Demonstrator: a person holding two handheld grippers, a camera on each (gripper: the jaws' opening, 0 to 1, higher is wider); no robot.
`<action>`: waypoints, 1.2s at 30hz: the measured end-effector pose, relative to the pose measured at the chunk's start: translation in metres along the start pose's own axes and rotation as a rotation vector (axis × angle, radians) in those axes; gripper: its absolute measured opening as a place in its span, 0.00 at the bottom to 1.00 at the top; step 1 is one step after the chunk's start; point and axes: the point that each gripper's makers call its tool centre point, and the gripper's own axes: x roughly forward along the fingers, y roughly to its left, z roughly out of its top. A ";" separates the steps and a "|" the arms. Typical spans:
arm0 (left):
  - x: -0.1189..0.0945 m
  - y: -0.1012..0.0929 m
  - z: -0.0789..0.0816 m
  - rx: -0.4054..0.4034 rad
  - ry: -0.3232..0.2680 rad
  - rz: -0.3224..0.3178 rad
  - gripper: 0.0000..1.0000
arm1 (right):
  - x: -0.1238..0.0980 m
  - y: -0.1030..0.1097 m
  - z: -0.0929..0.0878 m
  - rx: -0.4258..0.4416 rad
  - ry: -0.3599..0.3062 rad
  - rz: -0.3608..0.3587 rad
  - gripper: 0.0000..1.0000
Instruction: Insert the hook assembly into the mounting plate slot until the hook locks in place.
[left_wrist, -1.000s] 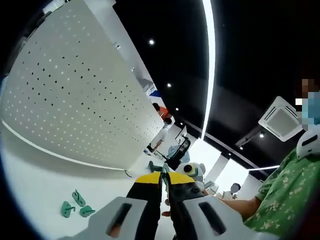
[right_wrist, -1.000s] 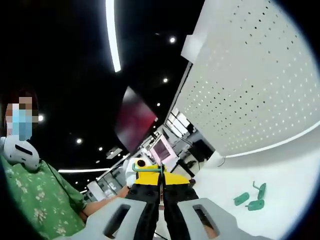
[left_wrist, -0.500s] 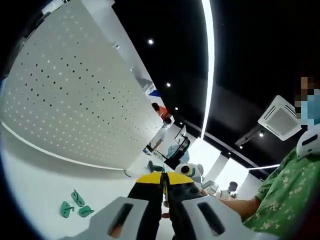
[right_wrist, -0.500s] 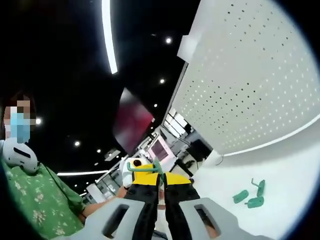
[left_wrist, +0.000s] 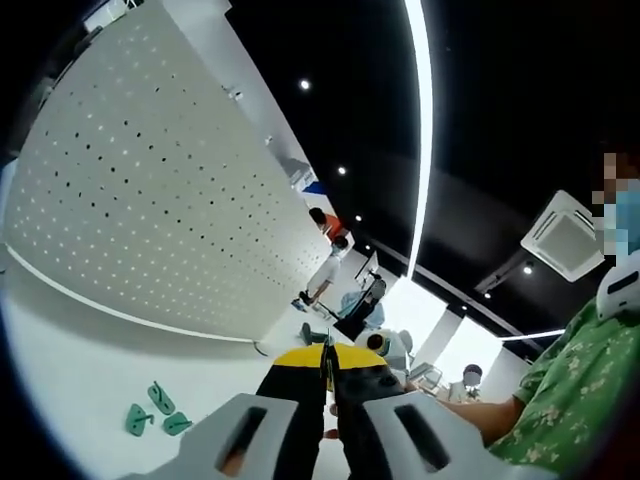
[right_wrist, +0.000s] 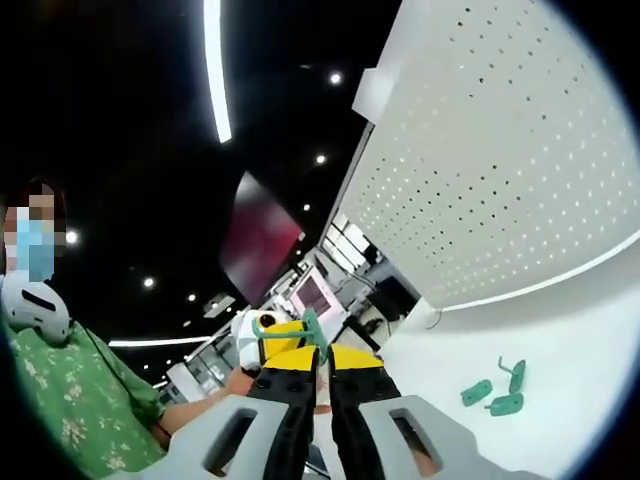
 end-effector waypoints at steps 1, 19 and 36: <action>0.000 0.001 0.001 0.001 -0.001 0.003 0.02 | -0.001 0.000 0.001 -0.002 -0.004 -0.001 0.03; 0.003 0.008 0.003 0.084 0.021 0.076 0.02 | -0.005 -0.002 0.004 -0.249 0.069 -0.135 0.05; 0.005 0.016 0.004 0.211 0.055 0.177 0.02 | -0.001 -0.003 0.000 -0.458 0.164 -0.228 0.10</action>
